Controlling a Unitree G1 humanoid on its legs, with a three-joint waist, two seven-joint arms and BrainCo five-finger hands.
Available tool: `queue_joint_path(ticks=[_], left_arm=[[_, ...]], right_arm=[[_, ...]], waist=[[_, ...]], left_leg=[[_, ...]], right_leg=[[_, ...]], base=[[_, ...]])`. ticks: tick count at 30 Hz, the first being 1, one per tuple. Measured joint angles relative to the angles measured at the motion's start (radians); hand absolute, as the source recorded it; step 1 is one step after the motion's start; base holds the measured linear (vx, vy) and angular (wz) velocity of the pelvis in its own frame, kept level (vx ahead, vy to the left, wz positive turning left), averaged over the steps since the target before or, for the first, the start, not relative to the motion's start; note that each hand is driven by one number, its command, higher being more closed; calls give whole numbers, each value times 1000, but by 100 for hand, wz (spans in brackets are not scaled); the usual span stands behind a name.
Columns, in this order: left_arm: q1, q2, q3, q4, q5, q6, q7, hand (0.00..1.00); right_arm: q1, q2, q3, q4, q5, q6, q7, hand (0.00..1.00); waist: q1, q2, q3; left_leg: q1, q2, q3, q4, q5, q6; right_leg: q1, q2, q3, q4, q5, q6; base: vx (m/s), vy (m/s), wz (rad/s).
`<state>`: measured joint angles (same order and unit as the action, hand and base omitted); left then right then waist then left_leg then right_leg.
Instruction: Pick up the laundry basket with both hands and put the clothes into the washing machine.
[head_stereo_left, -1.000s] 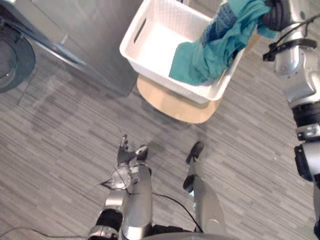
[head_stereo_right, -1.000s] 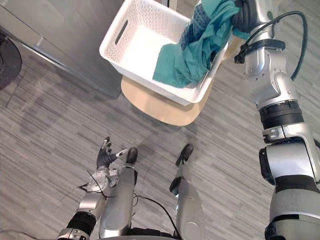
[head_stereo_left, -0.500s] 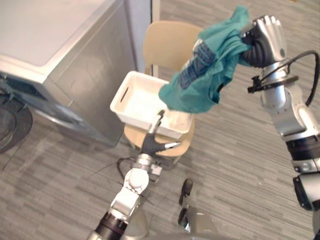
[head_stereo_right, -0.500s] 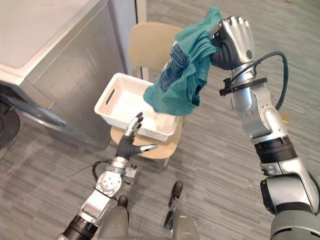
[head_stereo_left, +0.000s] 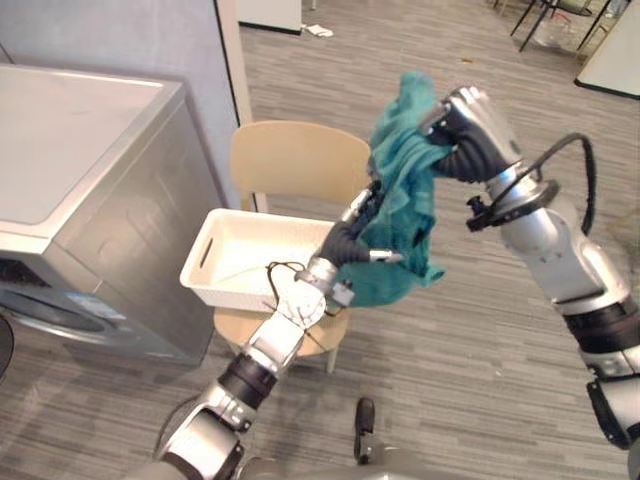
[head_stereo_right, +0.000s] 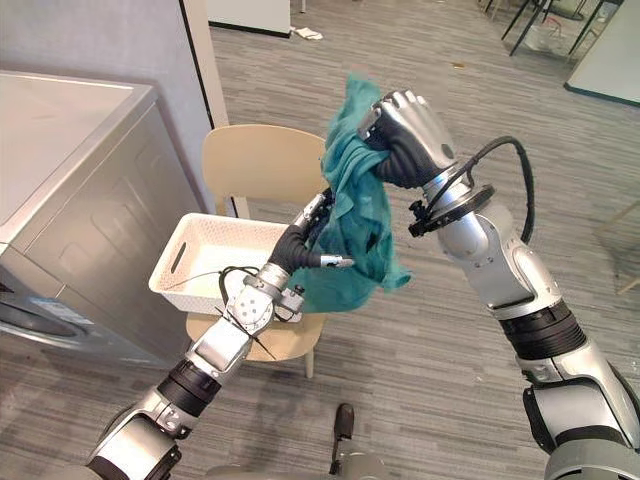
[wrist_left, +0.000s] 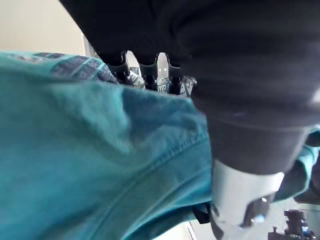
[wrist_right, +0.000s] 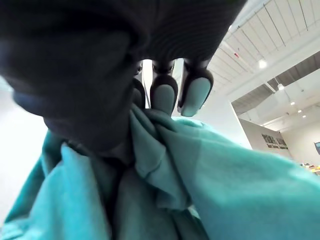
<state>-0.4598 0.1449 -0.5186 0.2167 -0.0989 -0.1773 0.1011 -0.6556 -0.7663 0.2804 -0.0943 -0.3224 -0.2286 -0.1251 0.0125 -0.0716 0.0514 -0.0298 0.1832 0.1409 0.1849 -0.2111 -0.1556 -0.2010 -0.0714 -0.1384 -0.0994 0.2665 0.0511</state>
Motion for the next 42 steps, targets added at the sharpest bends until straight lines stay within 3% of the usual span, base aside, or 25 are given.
queue_joint_path(ticks=[2,5,9,14,15,27,28,42], left_arm=[[-111,28,-94,121,-144,14,-50,0],[-170,43,-131,163,-267,41,-83,0],[-208,44,-155,218,-246,53,-78,0],[-267,23,-163,266,-222,60,-69,0],[-273,23,-168,266,-222,59,-64,100],[-267,13,-171,256,-223,37,-1,100],[-259,13,-166,249,-222,37,8,100],[-82,-18,16,165,-165,51,60,100]], right_arm=[[-13,-9,60,-1,28,5,15,100],[-18,-9,110,-1,47,17,36,100],[-49,-7,147,-1,47,44,42,100],[-64,8,168,-1,52,44,43,100],[-67,11,168,-1,58,44,43,100],[-75,14,170,-42,78,13,40,100],[-71,14,170,-49,77,10,38,0],[96,116,19,-51,78,14,6,0]], waist=[[0,2,-4],[-6,2,-4],[-24,3,-5],[-25,3,-5],[-25,4,-5],[-25,24,-15],[-25,24,-15],[-22,28,-15]], left_leg=[[9,-3,1,-9,0,1],[17,-8,1,-10,1,1],[22,-13,1,-13,1,1],[24,-14,-2,-14,1,1],[25,-14,-2,-14,1,1],[34,-13,-4,-32,1,2],[35,-12,-4,-34,1,2],[61,-17,1,-40,6,5]], right_leg=[[2,0,3,0,1,-1],[2,-1,4,0,3,-1],[3,-2,4,0,4,-2],[6,-3,2,0,5,-2],[7,-3,2,0,5,-2],[19,-2,1,-5,-2,-2],[19,-2,1,-5,-2,-2],[31,-4,6,-1,-1,-2]], base=[[37,25,-4],[48,25,-1],[41,25,1],[0,0,0],[0,0,0],[0,0,0],[0,0,0],[33,12,0]])
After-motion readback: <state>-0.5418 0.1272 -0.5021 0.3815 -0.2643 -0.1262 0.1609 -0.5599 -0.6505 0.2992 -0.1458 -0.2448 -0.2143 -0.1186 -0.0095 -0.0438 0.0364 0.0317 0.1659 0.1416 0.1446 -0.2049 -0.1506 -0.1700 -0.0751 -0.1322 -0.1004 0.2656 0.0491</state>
